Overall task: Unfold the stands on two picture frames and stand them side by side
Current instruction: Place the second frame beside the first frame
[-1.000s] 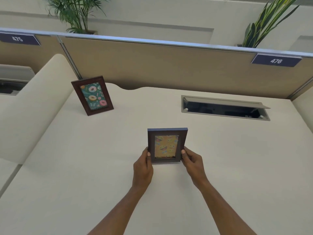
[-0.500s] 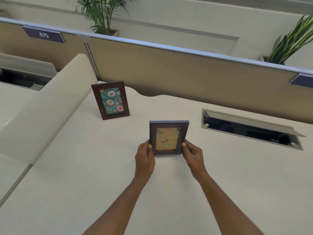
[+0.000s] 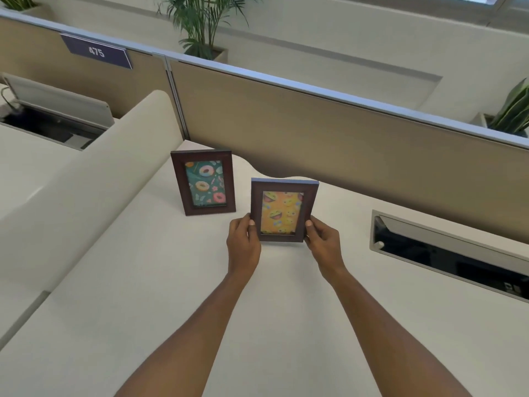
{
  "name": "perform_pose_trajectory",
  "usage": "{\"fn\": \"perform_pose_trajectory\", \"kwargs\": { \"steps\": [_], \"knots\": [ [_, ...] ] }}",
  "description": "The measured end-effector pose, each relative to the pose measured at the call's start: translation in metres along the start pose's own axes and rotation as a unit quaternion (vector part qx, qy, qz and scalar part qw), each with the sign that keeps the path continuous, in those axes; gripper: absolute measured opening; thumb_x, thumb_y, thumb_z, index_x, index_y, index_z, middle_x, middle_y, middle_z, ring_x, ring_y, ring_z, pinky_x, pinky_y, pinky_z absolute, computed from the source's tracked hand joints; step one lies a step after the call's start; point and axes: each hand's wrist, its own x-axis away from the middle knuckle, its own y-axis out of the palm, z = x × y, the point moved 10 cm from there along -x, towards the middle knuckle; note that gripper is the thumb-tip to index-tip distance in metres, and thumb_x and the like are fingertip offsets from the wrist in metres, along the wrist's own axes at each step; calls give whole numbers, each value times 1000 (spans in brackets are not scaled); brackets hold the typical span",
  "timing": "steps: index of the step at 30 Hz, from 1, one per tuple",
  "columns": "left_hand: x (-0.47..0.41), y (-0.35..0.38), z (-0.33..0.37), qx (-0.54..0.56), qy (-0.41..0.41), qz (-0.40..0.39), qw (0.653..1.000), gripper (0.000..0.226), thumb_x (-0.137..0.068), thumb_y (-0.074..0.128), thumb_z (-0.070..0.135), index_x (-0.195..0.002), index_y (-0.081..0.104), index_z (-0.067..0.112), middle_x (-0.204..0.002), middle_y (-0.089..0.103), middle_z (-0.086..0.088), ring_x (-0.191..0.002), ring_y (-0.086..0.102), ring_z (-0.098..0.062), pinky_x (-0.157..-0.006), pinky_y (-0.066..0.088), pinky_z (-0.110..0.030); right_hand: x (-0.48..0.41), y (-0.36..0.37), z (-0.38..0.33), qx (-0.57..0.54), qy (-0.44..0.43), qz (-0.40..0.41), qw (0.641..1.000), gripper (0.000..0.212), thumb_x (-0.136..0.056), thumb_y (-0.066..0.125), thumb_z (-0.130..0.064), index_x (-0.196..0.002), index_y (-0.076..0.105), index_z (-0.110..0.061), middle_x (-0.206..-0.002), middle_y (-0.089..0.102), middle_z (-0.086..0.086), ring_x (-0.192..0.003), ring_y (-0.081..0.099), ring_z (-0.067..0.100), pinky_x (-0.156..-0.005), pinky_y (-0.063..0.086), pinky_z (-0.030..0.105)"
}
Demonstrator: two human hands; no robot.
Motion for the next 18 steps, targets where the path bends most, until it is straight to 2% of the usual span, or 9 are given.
{"fn": "perform_pose_trajectory", "kwargs": {
  "steps": [4,7,12,15,18],
  "knots": [
    [-26,4,-4,13,-17,27,999,34,-107,45,13,-133,61,0,-116,59,-11,-99,55,-17,-79,34,-10,-30,15,-5,-4,-4,-3,1000,31,-106,50,-18,-130,69,-12,-124,75,6,-120,69,28,-106,53,52],
    [-42,4,-10,26,-27,60,997,31,-107,45,15,-130,60,3,-115,58,-2,-100,52,-13,-79,32,-9,-52,25,-3,-8,5,2,1000,33,-106,51,-17,-133,67,-9,-127,73,7,-121,68,27,-108,52,52],
    [-59,8,-21,52,-37,83,995,24,-106,45,14,-121,57,0,-113,61,-8,-99,55,-18,-78,39,-8,-76,40,-5,4,3,-7,1000,34,-106,50,-18,-134,66,-8,-129,72,9,-121,67,26,-108,51,52],
    [-63,7,-19,40,-26,93,995,26,-106,44,12,-123,57,-3,-117,62,-16,-100,53,-17,-79,34,1,-83,44,-5,-5,6,-1,1000,34,-106,50,-18,-135,65,-7,-130,71,9,-123,67,27,-107,52,50],
    [-63,10,-16,28,-2,87,996,29,-107,42,10,-128,56,-4,-121,60,-17,-104,53,-18,-82,33,1,-86,47,1,-18,18,2,1000,33,-106,51,-19,-134,66,-9,-125,73,4,-118,69,23,-105,55,47]
  ]
}}
